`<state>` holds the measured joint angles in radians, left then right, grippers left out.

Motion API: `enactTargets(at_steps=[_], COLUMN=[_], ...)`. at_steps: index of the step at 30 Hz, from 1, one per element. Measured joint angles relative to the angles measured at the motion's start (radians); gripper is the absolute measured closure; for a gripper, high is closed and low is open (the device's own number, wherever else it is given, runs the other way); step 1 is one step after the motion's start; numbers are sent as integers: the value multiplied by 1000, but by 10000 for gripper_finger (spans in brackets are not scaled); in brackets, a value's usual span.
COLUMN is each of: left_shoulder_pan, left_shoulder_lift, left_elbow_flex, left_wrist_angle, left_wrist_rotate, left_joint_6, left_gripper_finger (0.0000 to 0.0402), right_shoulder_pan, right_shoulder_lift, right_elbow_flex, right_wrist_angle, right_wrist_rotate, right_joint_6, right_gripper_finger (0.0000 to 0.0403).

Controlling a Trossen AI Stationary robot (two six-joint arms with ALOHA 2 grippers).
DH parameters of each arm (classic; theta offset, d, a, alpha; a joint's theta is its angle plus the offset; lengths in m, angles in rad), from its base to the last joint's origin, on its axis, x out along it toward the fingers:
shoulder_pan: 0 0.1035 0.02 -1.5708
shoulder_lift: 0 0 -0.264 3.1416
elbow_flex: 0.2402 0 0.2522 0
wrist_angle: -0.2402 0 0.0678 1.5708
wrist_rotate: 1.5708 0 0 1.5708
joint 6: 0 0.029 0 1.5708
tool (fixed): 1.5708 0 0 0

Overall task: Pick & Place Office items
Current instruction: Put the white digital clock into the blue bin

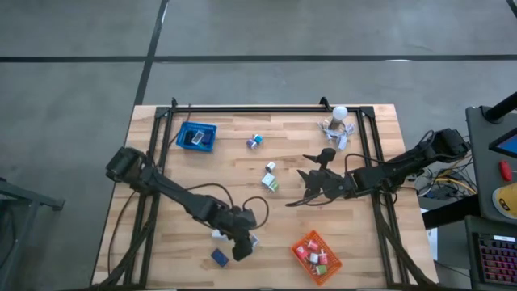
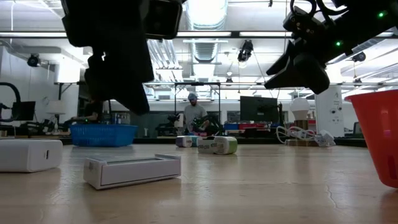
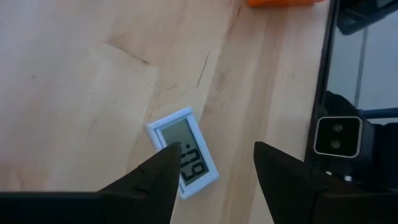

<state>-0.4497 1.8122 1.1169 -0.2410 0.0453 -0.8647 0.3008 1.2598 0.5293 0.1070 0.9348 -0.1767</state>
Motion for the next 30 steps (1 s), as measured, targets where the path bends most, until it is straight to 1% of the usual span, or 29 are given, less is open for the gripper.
enactTargets(at_steps=[5, 10, 17, 20, 26, 30], left_shoulder_pan=[-1, -1, 1, 2, 2, 2], left_shoulder_lift=[44, 46, 46, 46, 46, 47], left_elbow_flex=[51, 55, 54, 55, 54, 54], left_wrist_angle=[-61, -87, -84, -79, -74, -74], left_wrist_rotate=[-1, -57, -62, -66, -92, -101], left_joint_6=[0, -3, -22, -45, -125, -147], left_gripper_finger=[192, 192, 189, 169, 113, 96], right_shoulder_pan=[0, 0, 0, 0, 0, 0], right_shoulder_lift=[0, 0, 0, 0, 0, 0], right_elbow_flex=[0, 0, 0, 0, 0, 0], right_wrist_angle=[-21, -26, -29, -29, -29, -29], right_wrist_rotate=[0, 0, 0, 0, 0, 0], right_joint_6=[17, 20, 20, 20, 15, 13], right_gripper_finger=[117, 117, 117, 117, 117, 117])
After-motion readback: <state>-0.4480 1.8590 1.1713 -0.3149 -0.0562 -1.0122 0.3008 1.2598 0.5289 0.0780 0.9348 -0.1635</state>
